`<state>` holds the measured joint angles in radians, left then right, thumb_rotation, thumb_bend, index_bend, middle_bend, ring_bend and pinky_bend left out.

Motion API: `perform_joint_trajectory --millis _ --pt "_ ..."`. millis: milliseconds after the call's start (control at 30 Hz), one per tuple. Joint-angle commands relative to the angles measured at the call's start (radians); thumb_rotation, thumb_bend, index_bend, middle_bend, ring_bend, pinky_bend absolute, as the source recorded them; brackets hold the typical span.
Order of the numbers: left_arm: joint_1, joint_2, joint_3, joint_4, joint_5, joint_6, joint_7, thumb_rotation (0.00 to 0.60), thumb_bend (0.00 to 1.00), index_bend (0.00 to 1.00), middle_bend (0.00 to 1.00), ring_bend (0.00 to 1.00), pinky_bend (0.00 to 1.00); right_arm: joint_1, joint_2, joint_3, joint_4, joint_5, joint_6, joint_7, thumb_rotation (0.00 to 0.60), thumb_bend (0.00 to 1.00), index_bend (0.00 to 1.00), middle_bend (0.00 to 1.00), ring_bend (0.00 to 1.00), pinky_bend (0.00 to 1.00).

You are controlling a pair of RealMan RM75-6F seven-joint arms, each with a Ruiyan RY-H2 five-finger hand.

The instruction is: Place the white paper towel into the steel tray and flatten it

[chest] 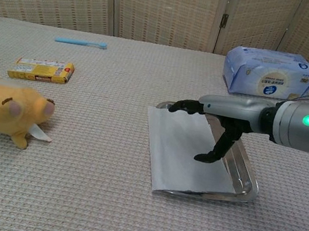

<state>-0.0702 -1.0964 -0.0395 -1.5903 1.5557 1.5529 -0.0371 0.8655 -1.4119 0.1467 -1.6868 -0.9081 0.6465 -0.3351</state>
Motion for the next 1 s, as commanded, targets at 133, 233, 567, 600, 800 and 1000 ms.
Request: perform_joint_trajectory --millis 133,233,567,600,800,1000 --pt "-0.001 -0.001 0.001 0.0 -0.001 -0.003 0.002 0.6 0.34 0.02 0.02 0.0 0.0 0.076 0.031 -0.052 -0.047 0.073 0.085 -0.167 0.53 0.35 0.03 0.21 0.05 0.0" --pt "-0.001 -0.001 0.0 -0.001 -0.002 -0.002 0.003 0.6 0.34 0.02 0.02 0.0 0.0 0.128 0.049 -0.087 -0.078 0.137 0.126 -0.29 0.506 0.35 0.06 0.49 0.28 0.12" --pt "-0.001 0.0 0.0 0.0 0.001 0.001 -0.007 0.6 0.34 0.02 0.02 0.0 0.08 0.31 0.051 -0.109 -0.141 0.517 0.152 -0.468 0.505 0.35 0.06 0.81 0.66 0.53" --pt "-0.001 0.001 0.0 0.0 0.001 0.001 -0.009 0.6 0.34 0.02 0.02 0.0 0.09 0.334 0.055 -0.107 -0.143 0.564 0.134 -0.47 0.507 0.35 0.06 0.82 0.67 0.54" --pt "-0.001 0.003 0.0 0.002 0.005 0.005 -0.021 0.6 0.34 0.02 0.02 0.0 0.09 0.498 0.056 -0.118 -0.113 0.819 0.028 -0.477 0.506 0.35 0.06 0.87 0.73 0.61" --pt "0.001 0.007 -0.001 0.005 0.006 0.009 -0.034 0.6 0.34 0.02 0.02 0.0 0.09 0.611 0.041 -0.163 -0.084 0.946 -0.019 -0.463 0.508 0.35 0.06 0.88 0.75 0.62"
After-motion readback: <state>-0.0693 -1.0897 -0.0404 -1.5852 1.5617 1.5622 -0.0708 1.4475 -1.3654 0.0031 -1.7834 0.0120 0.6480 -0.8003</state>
